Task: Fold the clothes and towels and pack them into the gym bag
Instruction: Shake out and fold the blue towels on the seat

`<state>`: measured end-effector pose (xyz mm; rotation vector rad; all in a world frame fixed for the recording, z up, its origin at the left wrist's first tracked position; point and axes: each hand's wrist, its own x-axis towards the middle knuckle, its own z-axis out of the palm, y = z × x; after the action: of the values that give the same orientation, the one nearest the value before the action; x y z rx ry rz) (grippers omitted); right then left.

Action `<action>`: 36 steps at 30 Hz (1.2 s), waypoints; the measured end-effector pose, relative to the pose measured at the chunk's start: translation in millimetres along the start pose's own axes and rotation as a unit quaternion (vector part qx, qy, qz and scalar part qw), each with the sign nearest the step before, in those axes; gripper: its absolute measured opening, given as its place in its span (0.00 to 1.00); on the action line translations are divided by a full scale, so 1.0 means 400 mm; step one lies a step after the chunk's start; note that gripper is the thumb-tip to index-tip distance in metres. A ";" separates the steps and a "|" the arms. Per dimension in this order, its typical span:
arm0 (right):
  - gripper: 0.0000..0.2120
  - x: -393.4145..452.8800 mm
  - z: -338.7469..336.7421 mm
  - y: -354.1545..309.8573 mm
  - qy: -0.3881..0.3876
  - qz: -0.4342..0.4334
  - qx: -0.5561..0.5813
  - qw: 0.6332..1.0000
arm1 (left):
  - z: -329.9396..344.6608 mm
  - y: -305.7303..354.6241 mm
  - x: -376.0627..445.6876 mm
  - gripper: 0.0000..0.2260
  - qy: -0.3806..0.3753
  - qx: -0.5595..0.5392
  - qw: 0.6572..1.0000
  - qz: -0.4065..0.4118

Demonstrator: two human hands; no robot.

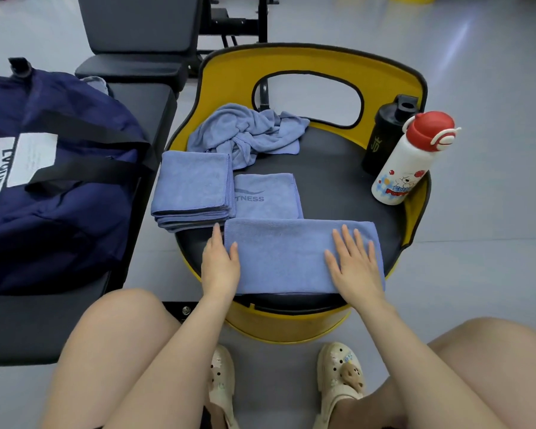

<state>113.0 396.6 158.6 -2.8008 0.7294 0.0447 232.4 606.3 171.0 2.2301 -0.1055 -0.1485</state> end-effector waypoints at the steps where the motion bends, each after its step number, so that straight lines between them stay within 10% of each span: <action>1: 0.30 -0.003 0.000 -0.012 0.003 -0.019 0.006 1.000 | -0.002 0.005 0.008 0.23 0.007 -0.023 1.000 -0.015; 8: 0.30 -0.010 0.019 -0.042 -0.026 -0.044 -0.016 0.999 | -0.030 0.045 0.024 0.11 -0.110 0.007 0.989 -0.100; 21: 0.47 -0.076 0.044 -0.093 -0.039 -0.074 -0.022 0.996 | -0.107 0.026 -0.041 0.07 -0.054 -0.043 0.997 -0.041; 29: 0.31 -0.060 0.035 -0.163 -0.082 -0.078 -0.016 0.993 | -0.110 0.102 -0.054 0.05 -0.030 -0.076 0.997 -0.006; 32: 0.23 -0.050 0.000 -0.182 -0.039 -0.052 0.177 0.982 | -0.086 0.127 -0.067 0.06 -0.049 -0.080 0.995 0.015; 36: 0.13 -0.056 -0.079 -0.219 -0.050 0.046 0.511 0.857 | -0.045 0.160 -0.088 0.12 -0.086 -0.128 0.988 0.012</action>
<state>134.8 473.7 211.4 -1.7285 0.6003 -0.1401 198.7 585.7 234.8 1.9566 -0.1948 -0.3232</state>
